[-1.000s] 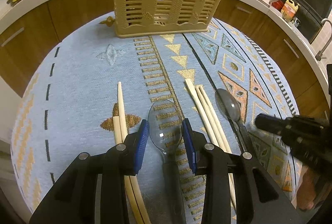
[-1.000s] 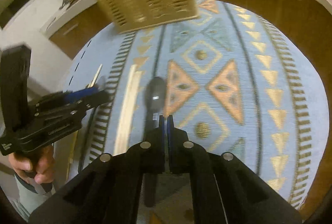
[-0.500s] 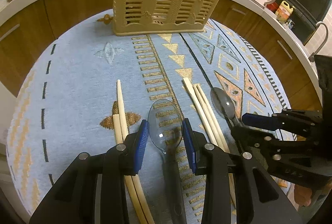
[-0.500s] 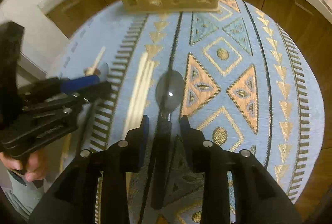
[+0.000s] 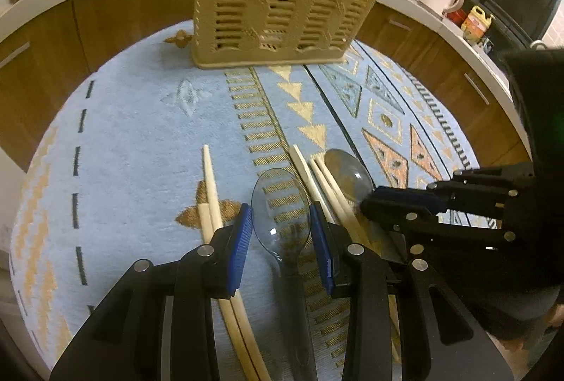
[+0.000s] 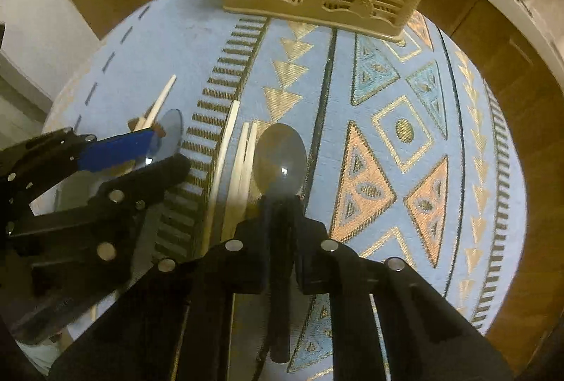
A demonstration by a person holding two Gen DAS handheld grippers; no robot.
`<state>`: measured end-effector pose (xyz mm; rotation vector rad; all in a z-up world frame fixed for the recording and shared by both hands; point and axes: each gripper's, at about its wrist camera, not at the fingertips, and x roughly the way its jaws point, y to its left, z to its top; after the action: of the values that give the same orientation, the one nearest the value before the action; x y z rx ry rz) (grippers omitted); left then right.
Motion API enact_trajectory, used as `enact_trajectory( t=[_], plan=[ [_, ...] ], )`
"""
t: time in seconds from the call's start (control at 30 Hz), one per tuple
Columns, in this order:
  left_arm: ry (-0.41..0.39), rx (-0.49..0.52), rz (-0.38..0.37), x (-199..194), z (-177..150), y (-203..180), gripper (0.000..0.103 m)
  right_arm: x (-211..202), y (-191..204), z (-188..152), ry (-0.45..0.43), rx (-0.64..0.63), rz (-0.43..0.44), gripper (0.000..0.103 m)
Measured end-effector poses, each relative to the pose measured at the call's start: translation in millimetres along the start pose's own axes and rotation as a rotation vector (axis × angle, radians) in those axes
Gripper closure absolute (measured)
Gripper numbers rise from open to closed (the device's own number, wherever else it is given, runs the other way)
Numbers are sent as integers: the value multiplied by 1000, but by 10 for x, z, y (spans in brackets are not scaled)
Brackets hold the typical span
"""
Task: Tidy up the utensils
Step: 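Grasp a clear spoon with the left gripper while the right lifts its spoon, then carry both clear spoons over the tan basket and open both grippers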
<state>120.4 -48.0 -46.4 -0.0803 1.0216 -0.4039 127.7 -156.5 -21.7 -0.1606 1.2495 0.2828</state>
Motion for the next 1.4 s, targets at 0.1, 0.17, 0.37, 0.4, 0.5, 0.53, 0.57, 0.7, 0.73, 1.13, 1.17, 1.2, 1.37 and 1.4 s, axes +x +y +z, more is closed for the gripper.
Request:
enact_trajectory(
  t=[0.1,0.17,0.37,0.4,0.5,0.53,0.57,0.7,0.73,1.13,1.17,1.2,1.37,1.4],
  plan=[
    [-27,-5,-2,-83,18,33,71,-100,-139,-38,-64,41,53,94],
    [-46,-7,1,-137,48,40,71,-208,-238,-80,-116,69,96,94],
    [-138,-9,-10,-369,191,-10,71,-549,-400,-173,-278,97,185,94],
    [-160,-7,-12,-431,221,-25,71,-605,-416,-180,-311,96,205,94],
    [-233,-3,-10,-648,328,-64,72,-766,-471,-205,-394,91,251,94],
    [-258,-1,-5,-723,377,-81,72,-846,-504,-248,-420,87,259,94],
    [-276,1,-1,-776,405,-97,72,-909,-514,-201,-447,82,267,94],
    [-366,19,27,-1044,587,-169,72,-1212,-500,-118,-560,69,286,94],
    [-387,26,37,-1118,643,-185,72,-1278,-496,-54,-596,66,279,94],
    [-647,47,134,-1833,1629,-271,72,-1699,-716,901,-806,129,223,94],
    [-657,51,144,-1834,1694,-278,72,-1698,-734,1000,-817,139,221,94],
    [-667,56,157,-1814,1759,-292,72,-1709,-748,1057,-826,149,219,94],
    [-700,84,210,-1677,1984,-277,72,-1618,-856,1458,-885,227,196,94],
    [-703,90,214,-1641,2020,-276,72,-1568,-875,1536,-895,245,183,94]
  ],
)
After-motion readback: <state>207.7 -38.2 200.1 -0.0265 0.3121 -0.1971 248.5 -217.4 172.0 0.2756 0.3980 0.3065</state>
